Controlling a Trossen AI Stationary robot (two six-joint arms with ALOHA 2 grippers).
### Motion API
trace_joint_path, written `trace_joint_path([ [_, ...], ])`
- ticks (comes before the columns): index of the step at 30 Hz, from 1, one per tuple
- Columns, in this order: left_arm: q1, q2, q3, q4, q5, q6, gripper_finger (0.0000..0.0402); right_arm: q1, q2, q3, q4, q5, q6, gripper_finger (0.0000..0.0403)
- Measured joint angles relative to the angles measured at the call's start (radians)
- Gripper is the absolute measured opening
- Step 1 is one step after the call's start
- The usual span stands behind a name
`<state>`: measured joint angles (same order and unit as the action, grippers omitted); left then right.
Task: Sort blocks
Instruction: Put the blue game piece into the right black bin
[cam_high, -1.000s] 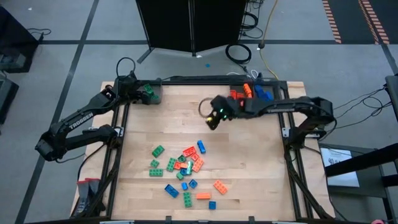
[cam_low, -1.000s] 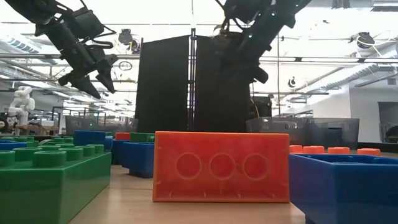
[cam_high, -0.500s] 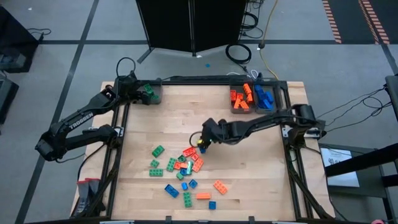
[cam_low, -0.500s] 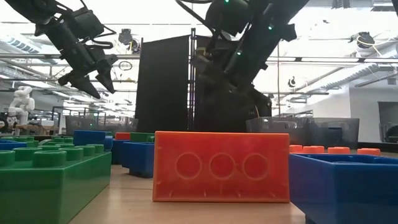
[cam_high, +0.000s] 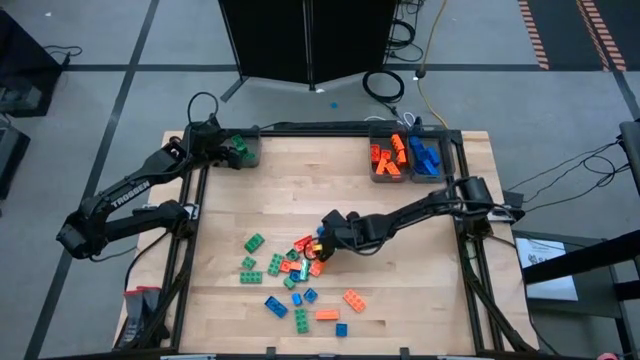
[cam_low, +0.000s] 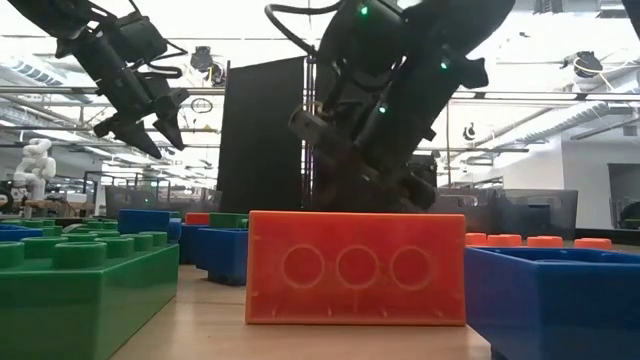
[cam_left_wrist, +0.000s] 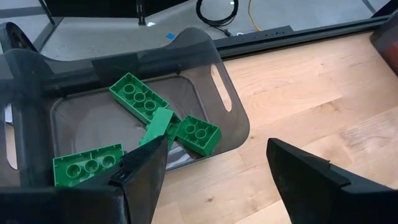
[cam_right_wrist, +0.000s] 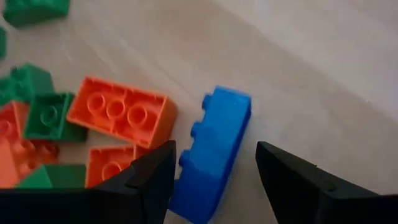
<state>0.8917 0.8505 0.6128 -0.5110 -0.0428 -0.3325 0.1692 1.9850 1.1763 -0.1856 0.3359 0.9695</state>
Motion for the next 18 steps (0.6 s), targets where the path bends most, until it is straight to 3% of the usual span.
trace_joint_path([
  [6,0.0,0.0,0.0,0.0,0.0,0.0,0.0277,0.024,0.041,0.004,0.0,0.023,0.013,0.0209],
  [8,0.0,0.0,0.0,0.0,0.0,0.0,0.0277,0.024,0.052,0.005,-0.003,0.033,0.013,0.0187],
  [11,0.0,0.0,0.0,0.0,0.0,0.0,0.0277,0.024,0.053,0.004,-0.01,0.045,0.006,0.012],
  [18,0.0,0.0,0.0,0.0,0.0,0.0,0.0277,0.021,0.049,0.003,-0.007,0.037,-0.041,0.0116],
])
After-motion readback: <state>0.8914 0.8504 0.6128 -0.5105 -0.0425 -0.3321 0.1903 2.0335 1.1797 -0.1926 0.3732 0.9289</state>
